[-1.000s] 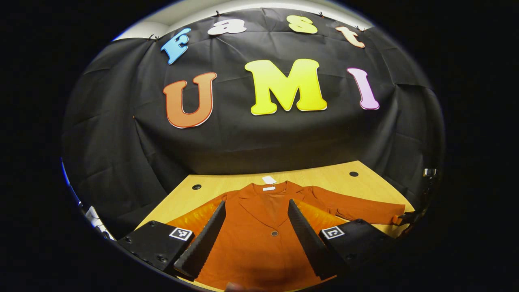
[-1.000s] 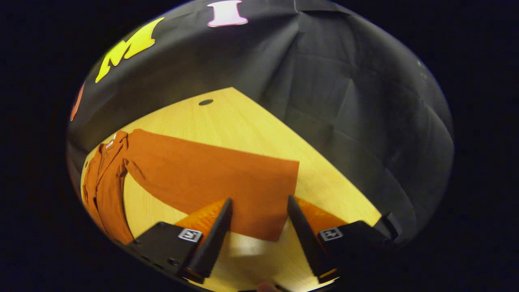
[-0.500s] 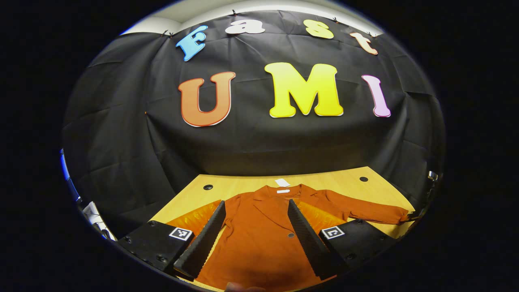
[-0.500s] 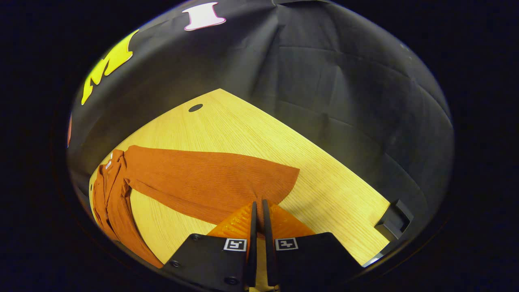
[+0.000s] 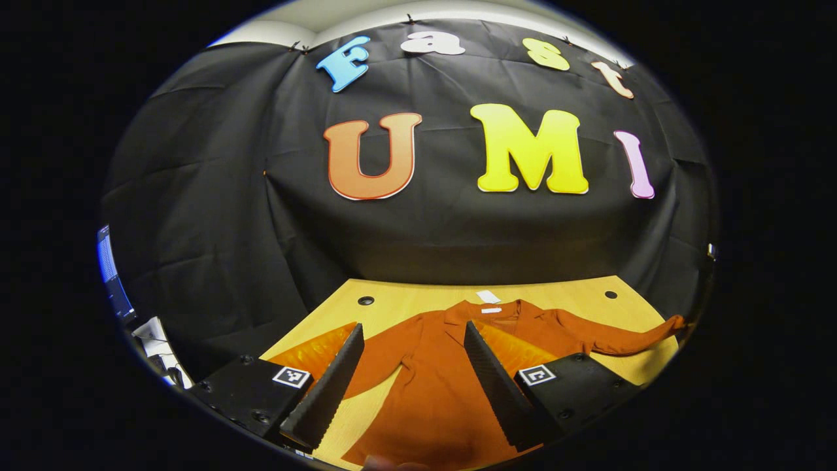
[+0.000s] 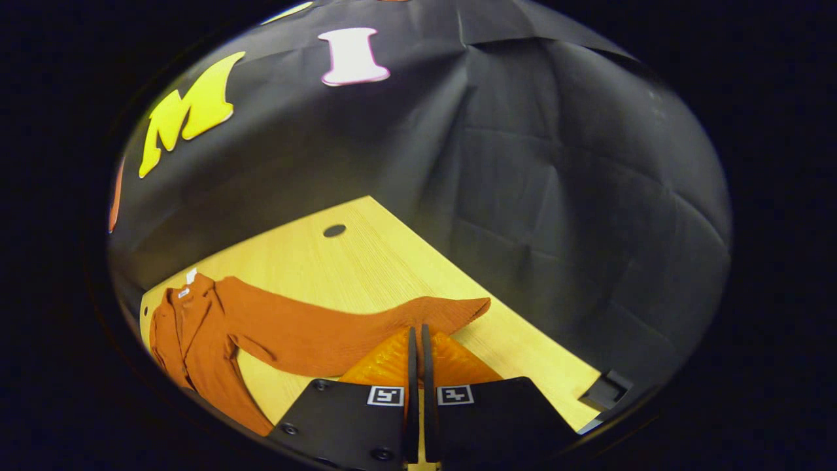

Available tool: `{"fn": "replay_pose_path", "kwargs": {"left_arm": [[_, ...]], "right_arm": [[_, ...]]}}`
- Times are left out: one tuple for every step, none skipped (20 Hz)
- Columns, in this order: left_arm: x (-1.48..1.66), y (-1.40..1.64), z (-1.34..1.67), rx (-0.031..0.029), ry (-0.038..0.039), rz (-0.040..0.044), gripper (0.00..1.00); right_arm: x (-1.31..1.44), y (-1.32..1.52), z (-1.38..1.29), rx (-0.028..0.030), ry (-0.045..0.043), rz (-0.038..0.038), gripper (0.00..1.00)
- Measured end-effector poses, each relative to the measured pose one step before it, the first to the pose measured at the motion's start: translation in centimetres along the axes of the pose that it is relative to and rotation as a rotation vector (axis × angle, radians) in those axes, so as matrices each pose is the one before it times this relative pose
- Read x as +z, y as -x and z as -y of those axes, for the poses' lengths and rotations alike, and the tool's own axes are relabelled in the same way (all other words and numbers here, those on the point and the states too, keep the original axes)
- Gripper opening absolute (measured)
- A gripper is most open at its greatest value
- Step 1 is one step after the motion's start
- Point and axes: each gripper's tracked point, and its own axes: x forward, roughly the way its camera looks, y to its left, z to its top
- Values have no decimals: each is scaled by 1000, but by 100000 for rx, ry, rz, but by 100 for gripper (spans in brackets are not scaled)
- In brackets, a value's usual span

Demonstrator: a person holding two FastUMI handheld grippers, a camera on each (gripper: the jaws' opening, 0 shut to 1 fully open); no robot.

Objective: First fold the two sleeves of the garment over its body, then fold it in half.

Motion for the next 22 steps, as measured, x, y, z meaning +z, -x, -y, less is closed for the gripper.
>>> {"fn": "replay_pose_path", "kwargs": {"left_arm": [[-82, -114, -765, 575, 569, 324, 99], [-125, -292, -851, 454, 151, 267, 99], [-258, -117, -963, 1065, -553, 91, 99], [30, -139, -1194, 1424, -726, 612, 99], [13, -216, -1083, 1095, -186, 601, 99], [31, -158, -1220, 1193, 176, 668, 99], [-53, -122, -1291, 1321, 518, 580, 99], [-142, -160, -1356, 1529, 722, 291, 99], [-293, -182, -1425, 1766, 888, 82, 99], [-254, -159, -1599, 2074, 1145, -231, 99], [-388, -190, -1456, 1880, 1253, -562, 99], [-324, -184, -1565, 1941, 1149, -428, 99], [-238, -110, -1599, 2029, 844, -92, 99], [-211, 9, -1567, 1970, 592, -77, 99], [-122, -77, -1384, 2042, 498, -198, 99], [-140, 24, -1339, 1849, 580, -270, 99], [-170, 108, -1188, 1785, 764, -402, 99], [-409, -6, -1300, 1660, 900, -389, 99], [-168, 92, -1129, 1397, 982, -247, 99], [-464, 75, -970, 1069, 706, -577, 99], [-356, 119, -923, 1031, 287, -670, 99], [-423, 210, -883, 822, 9, -830, 99]], "right_arm": [[866, 331, -912, 1430, 3639, 1378, 1], [1161, 299, -1146, 863, 3781, 1907, 4], [1465, 326, -1530, 1673, 3637, 2139, 4], [1865, 351, -1850, 1924, 3438, 3039, 4], [1708, 439, -1650, 1909, 2226, 2801, 4], [2247, 562, -2077, 2332, 2801, 3795, 4], [2021, 396, -1928, 2138, 2858, 3657, 2], [2311, 352, -2409, 2975, 3170, 4599, 4], [2287, 190, -2617, 3127, 3129, 4572, 4], [1921, 58, -2893, 3072, 2972, 3026, 4], [1464, 38, -2239, 2845, 2002, 1873, 4], [1412, -162, -2594, 2841, 1660, 1755, 4], [1337, -234, -2709, 2998, 787, 1238, 4], [1027, -275, -2592, 2397, 648, 693, 4], [587, -299, -2724, 2684, 581, 438, 3], [570, -272, -2368, 2183, 701, 619, 4], [220, -162, -2612, 2370, 1522, 574, 4], [-63, -305, -2638, 2339, 1972, 247, 4], [-297, -458, -2665, 2614, 1698, -257, 4], [-704, -774, -2582, 2432, 1267, -773, 4], [-1117, -751, -2545, 1964, 1260, -1122, 4], [-1406, -863, -2545, 1857, -437, -2783, 4]]}}
